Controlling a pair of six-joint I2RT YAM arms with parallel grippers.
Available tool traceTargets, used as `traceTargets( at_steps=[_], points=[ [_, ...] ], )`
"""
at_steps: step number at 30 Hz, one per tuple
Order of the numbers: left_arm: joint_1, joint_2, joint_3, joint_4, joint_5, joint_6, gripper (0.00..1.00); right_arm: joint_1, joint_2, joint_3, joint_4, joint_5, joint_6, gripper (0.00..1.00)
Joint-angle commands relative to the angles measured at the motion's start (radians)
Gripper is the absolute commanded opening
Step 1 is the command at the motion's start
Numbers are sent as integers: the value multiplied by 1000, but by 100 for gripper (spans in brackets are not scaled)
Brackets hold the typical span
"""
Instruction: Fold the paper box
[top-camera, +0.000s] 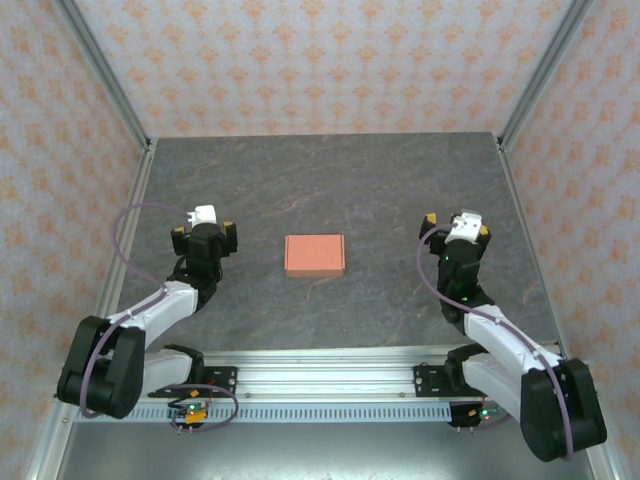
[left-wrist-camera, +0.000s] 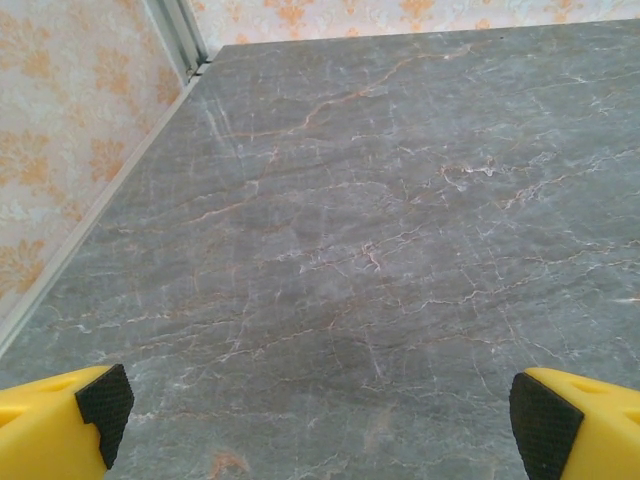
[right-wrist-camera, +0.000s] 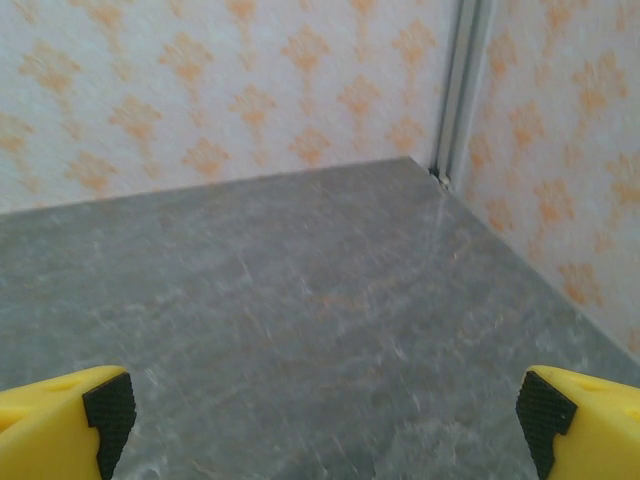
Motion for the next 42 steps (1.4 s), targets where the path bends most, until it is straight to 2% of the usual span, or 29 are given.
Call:
traceTargets(
  at_steps=[1,4,7,10,14,15,16,19,42],
  points=[
    [56,58,-28,188,129,-8,100,-28,94,-52,165,3,51,99],
    [59,102,2,199,158,47,100,-47,244,-55,292,5,37,99],
    [77,170,15,268,172,62,100,-87,339,-19,352,-59,-13,99],
    [109,251,11,335,258,66,100,-158,417,-7,381,-115,54,99],
    [113,272,3,361,248,51,100,-184,551,14,471,-160,69,99],
    [115,277,10,353,245,48,100,-184,544,36,419,-158,70,99],
    [116,276,10,352,249,48,100,-191,521,77,292,-151,88,99],
    [121,277,13,346,254,45,100,-207,538,139,199,-127,114,99],
    [130,277,13,346,266,43,100,-198,538,137,215,-132,96,99]
  ],
)
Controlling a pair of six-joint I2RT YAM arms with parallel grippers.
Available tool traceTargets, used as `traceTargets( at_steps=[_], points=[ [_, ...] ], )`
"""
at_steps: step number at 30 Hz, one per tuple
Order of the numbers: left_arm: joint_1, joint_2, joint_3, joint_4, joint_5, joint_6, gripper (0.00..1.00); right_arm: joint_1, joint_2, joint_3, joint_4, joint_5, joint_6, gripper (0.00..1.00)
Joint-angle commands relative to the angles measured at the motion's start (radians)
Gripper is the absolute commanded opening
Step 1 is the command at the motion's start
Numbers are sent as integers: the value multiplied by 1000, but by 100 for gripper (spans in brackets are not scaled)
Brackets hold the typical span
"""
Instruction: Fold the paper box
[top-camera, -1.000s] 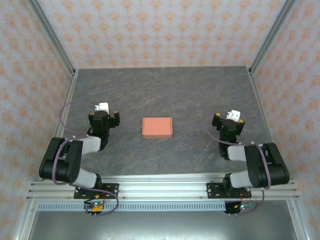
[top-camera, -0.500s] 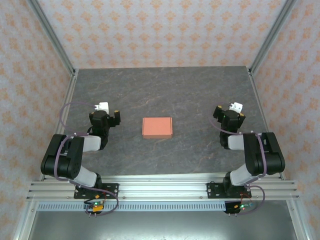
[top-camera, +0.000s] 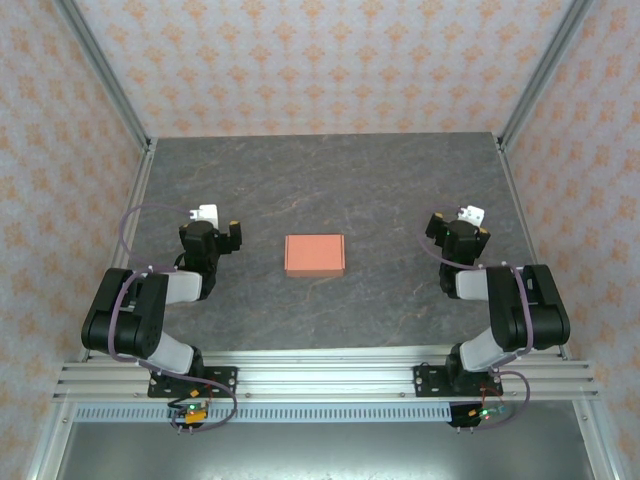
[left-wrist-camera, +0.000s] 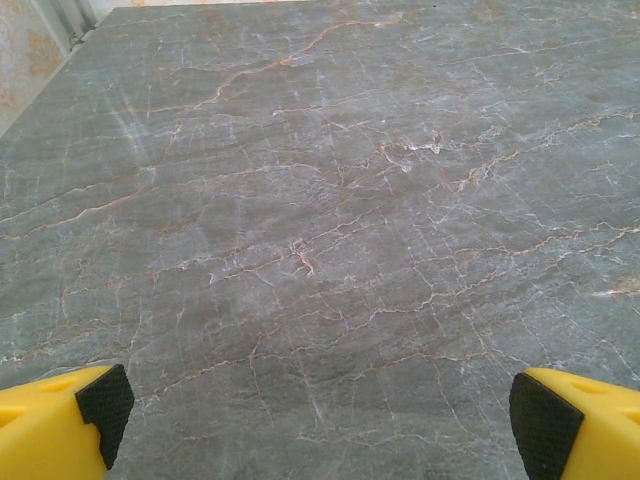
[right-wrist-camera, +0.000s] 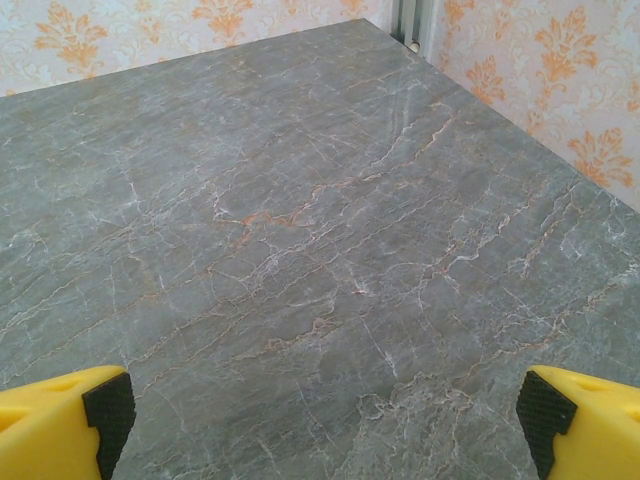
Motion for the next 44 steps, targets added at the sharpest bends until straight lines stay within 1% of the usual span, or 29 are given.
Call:
traceTargets(
  at_steps=[1,10,11,12,14,44],
  points=[
    [11,-1,17,35,-4,4,100,7,-5,3,-3,9,4,99],
    [10,-1,17,36,-5,4,100,11,-3,7,-6,6,0,99],
    [10,-1,17,35,-5,4,100,11,-1,14,-16,-23,-13,99],
    [10,-1,17,35,-5,4,100,11,0,28,-39,-82,-33,99],
    [11,-1,17,35,-5,4,100,4,-3,29,-50,-119,-42,99],
    [10,-1,17,35,-5,6,100,-3,-3,33,-55,-132,-41,99]
  ],
)
